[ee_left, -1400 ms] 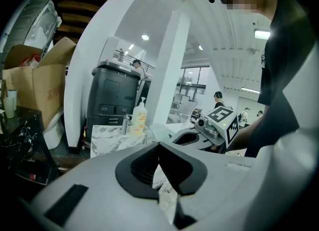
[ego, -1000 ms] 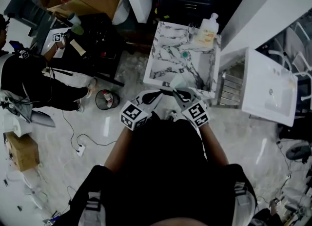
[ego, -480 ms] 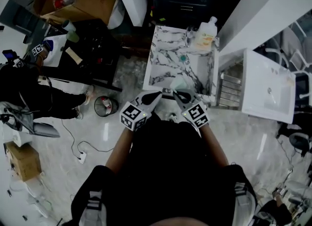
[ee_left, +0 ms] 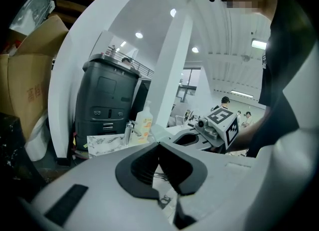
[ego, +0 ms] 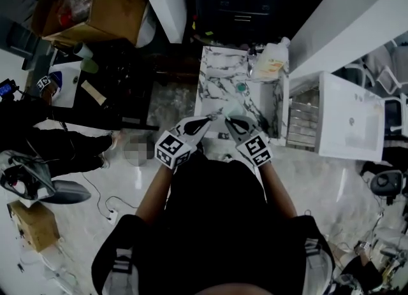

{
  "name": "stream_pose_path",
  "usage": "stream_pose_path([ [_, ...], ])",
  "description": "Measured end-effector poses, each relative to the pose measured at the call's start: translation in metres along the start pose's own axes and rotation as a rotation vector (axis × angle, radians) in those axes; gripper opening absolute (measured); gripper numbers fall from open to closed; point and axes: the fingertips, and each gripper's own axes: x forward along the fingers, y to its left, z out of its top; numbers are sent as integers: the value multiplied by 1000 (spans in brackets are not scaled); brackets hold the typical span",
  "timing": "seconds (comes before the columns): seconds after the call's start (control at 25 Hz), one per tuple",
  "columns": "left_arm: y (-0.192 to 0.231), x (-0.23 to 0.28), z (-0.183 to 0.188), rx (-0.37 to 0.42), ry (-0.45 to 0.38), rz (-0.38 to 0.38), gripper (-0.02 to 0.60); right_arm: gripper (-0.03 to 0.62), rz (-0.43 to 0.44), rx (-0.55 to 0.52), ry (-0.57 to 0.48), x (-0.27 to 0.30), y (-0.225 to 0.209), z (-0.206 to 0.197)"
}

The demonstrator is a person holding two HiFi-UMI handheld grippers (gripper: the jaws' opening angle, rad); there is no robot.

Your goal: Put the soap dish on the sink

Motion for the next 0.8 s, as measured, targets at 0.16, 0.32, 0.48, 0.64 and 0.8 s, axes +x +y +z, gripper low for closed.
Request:
stream_pose_path([
  [0.16, 34, 5, 7, 3, 4, -8, 0, -2, 0, -19, -15, 25, -10, 11],
  [0.32, 52, 18, 17, 9, -3, -50, 0, -1, -25, 8, 16, 38, -22, 11],
  [0.48, 66, 27, 22, 7, 14, -87, 0, 0, -53, 20, 34, 51, -35, 11],
  [0.64, 81, 29, 27, 11, 17, -105, 0, -2, -69, 13, 35, 64, -47, 17],
  [0.8, 96, 23, 28, -1, 29, -110, 0, -2, -80, 23, 60, 78, -47, 22],
])
